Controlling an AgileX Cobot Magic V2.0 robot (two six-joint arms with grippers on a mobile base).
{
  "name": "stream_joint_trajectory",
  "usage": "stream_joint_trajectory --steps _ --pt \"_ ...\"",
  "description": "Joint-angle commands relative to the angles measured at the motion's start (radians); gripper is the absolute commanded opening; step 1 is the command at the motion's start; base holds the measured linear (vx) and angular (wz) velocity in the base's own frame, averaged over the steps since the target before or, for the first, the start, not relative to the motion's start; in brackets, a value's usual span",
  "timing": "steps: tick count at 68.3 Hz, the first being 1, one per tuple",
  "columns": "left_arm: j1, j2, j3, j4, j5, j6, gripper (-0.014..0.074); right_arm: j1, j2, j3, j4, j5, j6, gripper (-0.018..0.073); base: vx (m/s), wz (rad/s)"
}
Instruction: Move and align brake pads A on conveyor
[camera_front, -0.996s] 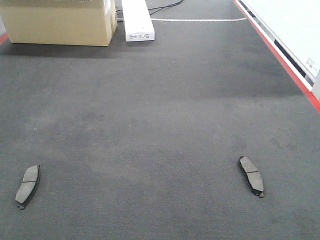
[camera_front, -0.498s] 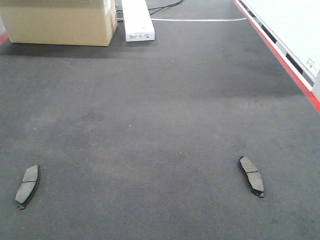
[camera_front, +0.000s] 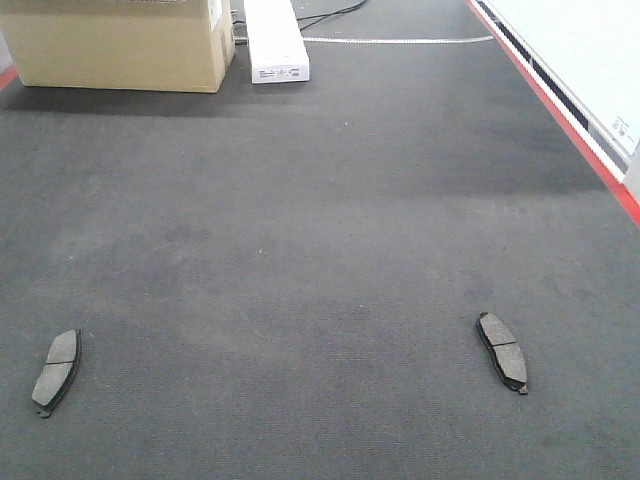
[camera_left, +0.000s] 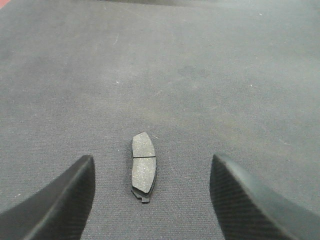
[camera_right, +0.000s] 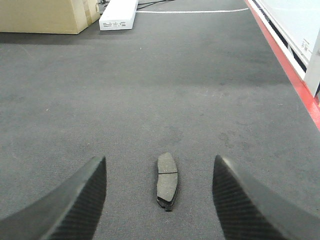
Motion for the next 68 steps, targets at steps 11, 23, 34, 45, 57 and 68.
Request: stream_joint_trajectory --steps 11,23,34,45,57,68 --pt "-0.005 0.006 -0.027 -0.007 -0.076 -0.006 0.0461 -0.005 0.012 -0.025 -0.005 -0.069 -0.008 0.0454 -0.02 0.03" --pt "-0.005 0.007 -0.027 -0.007 -0.076 -0.005 0.0461 -0.005 0.012 -0.025 -0.007 -0.069 -0.008 0.0454 -0.13 0.05" --pt "-0.005 0.008 -0.027 -0.007 -0.076 -0.005 0.0461 -0.005 0.012 -0.025 -0.007 -0.069 -0.008 0.0454 -0.26 -0.02" --pt "-0.005 0.009 -0.027 -0.007 -0.076 -0.005 0.0461 -0.005 0.012 -0.025 -0.007 -0.069 -0.008 0.0454 -0.32 -0.02" --pt "-0.005 0.009 -0.027 -0.007 -0.076 -0.005 0.0461 -0.005 0.012 -0.025 -0.007 -0.069 -0.008 0.0454 -0.36 0.06" --pt "-0.005 0.009 -0.027 -0.007 -0.076 -0.005 0.0461 -0.005 0.012 -0.025 -0.007 -0.069 -0.008 0.0454 -0.35 0.11"
